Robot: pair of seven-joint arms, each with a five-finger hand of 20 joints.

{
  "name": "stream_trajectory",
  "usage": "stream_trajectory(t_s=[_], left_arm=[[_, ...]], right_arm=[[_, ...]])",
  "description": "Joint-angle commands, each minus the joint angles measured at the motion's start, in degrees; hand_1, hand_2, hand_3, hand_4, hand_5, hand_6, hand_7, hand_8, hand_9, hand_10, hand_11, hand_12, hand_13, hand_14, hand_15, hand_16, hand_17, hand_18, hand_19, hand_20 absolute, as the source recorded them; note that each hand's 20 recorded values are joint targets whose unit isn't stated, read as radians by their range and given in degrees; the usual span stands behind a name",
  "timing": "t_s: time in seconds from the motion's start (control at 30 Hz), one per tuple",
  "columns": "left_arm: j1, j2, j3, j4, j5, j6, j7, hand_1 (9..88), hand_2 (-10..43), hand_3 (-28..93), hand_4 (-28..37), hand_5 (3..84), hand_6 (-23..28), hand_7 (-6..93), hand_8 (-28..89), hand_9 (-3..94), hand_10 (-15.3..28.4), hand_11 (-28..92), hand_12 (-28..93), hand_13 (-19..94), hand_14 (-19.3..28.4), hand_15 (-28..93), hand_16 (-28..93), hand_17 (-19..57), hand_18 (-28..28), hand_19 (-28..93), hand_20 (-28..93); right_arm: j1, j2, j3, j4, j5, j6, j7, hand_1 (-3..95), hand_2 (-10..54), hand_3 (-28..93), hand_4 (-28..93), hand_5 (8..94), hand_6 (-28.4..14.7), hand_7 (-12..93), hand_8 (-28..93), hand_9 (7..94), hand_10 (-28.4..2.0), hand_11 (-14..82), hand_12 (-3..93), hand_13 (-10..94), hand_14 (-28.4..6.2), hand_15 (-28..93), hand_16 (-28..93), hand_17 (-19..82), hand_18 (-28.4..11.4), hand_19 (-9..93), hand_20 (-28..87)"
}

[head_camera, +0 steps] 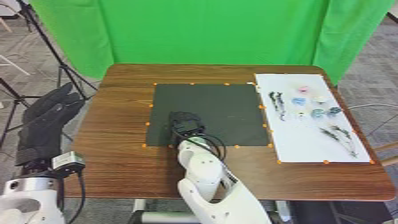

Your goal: Arrange flowers

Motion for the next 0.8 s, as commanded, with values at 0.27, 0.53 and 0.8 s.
stream_trajectory(t_s=[0.27, 0.53, 0.8], left_arm=[[5.88, -4.27, -5.37, -1.98, 1.54, -0.91, -2.10, 29.9, 0.7, 77, -17.7, 35.3, 8.2, 17.9, -12, 29.3, 17.9, 38, 7, 17, 22.2, 61, -16, -12.1, 20.1, 54, 8], [7.31, -5.08, -6.01, -2.39, 1.15, -1.04, -1.59, 29.6, 1.0, 77, -18.6, 35.3, 8.2, 17.8, -12, 29.3, 17.9, 38, 7, 17, 22.3, 61, -16, -12.2, 20.2, 54, 8], [9.13, -6.08, -7.20, -2.68, 1.47, -1.50, -1.54, 29.4, 1.1, 77, -18.7, 35.3, 8.2, 17.7, -12, 29.3, 17.9, 38, 8, 17, 22.3, 61, -16, -12.2, 20.2, 54, 8]], right_arm=[[5.73, 8.66, -6.50, -5.62, 11.15, 8.76, 0.07, 17.7, 12.0, 72, -21, 76.4, -7.1, 26, -12, 76.5, -18.0, 64.7, 38.1, 75, -16.7, 83, 26, 22, -28.4, 88, -6], [2.63, 10.27, -4.54, -8.50, 7.95, 5.83, -10.33, 9.4, 17.9, 75, -21, 68.2, -6.9, 26, -14, 57.0, -26.0, 52.9, 26.4, 51, -24.7, 78, 15, 6, -28.4, 73, 0], [6.12, 16.60, -7.36, -10.50, 11.13, 8.49, -9.18, 7.9, 18.9, 78, -21, 64.3, -6.1, 25, -14, 52.2, -26.7, 35.6, 18.9, 40, -26.0, 72, 9, 2, -27.3, 69, 1]])
